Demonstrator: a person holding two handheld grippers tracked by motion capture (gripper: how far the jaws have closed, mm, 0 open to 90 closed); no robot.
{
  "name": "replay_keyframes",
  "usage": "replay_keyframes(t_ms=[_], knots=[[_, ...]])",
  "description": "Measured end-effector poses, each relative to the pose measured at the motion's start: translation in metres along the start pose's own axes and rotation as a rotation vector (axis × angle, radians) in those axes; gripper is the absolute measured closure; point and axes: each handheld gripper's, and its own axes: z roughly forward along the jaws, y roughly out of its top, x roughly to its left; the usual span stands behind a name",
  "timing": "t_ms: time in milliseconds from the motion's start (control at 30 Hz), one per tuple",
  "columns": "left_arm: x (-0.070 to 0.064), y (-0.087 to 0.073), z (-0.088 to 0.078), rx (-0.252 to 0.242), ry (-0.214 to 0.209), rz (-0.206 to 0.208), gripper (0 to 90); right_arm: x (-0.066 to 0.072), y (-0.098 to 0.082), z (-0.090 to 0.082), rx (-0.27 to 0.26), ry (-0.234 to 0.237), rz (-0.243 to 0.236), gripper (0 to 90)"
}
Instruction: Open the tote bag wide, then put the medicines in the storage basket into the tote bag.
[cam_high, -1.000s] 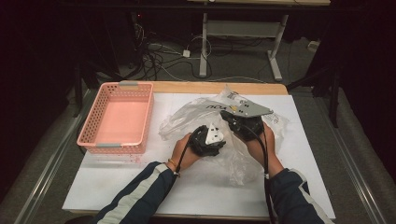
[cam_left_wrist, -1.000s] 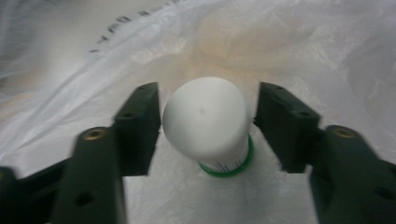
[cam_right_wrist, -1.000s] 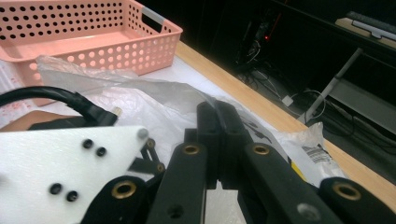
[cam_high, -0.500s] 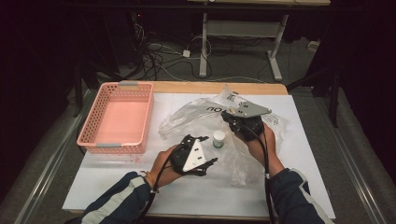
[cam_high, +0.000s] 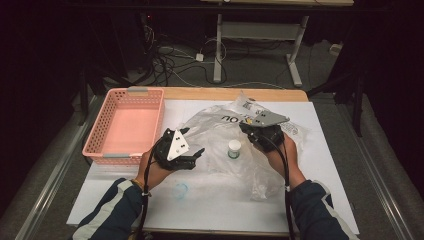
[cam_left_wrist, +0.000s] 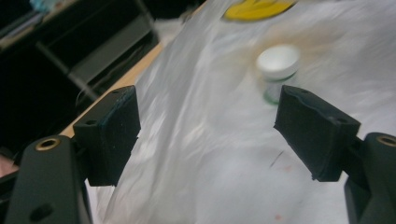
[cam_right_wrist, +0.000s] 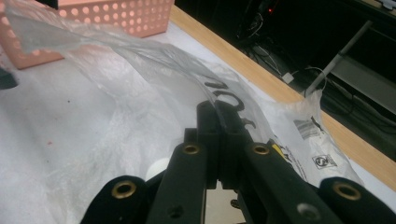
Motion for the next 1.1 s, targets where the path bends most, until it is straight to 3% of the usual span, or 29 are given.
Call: replay_keyframes(t_ms=[267, 333, 400, 567, 800, 833, 867, 933, 1000, 1100], knots=[[0.005, -0.003, 0.009, 0.099, -0.002, -0.026, 28.9, -0.006, -0.005, -0.005, 0.009, -0.006, 0.006, 90.0], [0.006, -0.003, 0.010, 0.115, -0.005, -0.037, 41.5, -0.009, -0.006, -0.007, 0.012, -0.006, 0.015, 90.0], [0.005, -0.004, 0.014, 0.169, -0.014, 0.002, 53.2, -0.010, -0.008, -0.007, 0.017, -0.006, 0.017, 90.0], [0.004, -0.004, 0.017, 0.172, -0.043, 0.004, 79.6, -0.014, -0.011, -0.008, 0.024, -0.002, 0.033, 90.0], [0.006, -0.006, 0.021, 0.154, -0.089, -0.009, 85.9, -0.017, -0.016, -0.005, 0.034, 0.012, 0.046, 84.3], [0.006, -0.006, 0.022, 0.153, -0.091, -0.010, 86.1, -0.017, -0.016, -0.006, 0.033, 0.007, 0.038, 82.1], [0.006, -0.007, 0.022, 0.143, -0.103, -0.028, 86.3, -0.016, -0.016, -0.009, 0.033, 0.001, 0.040, 71.0], [0.006, -0.007, 0.022, 0.145, -0.101, -0.026, 86.3, -0.015, -0.017, -0.015, 0.015, -0.018, 0.038, 58.7], [0.006, -0.007, 0.022, 0.144, -0.098, -0.024, 86.3, -0.015, -0.018, -0.025, -0.020, -0.045, 0.052, 52.9], [0.005, -0.007, 0.022, 0.147, -0.094, -0.017, 86.3, -0.014, -0.019, -0.043, -0.068, -0.017, 0.069, 45.0]])
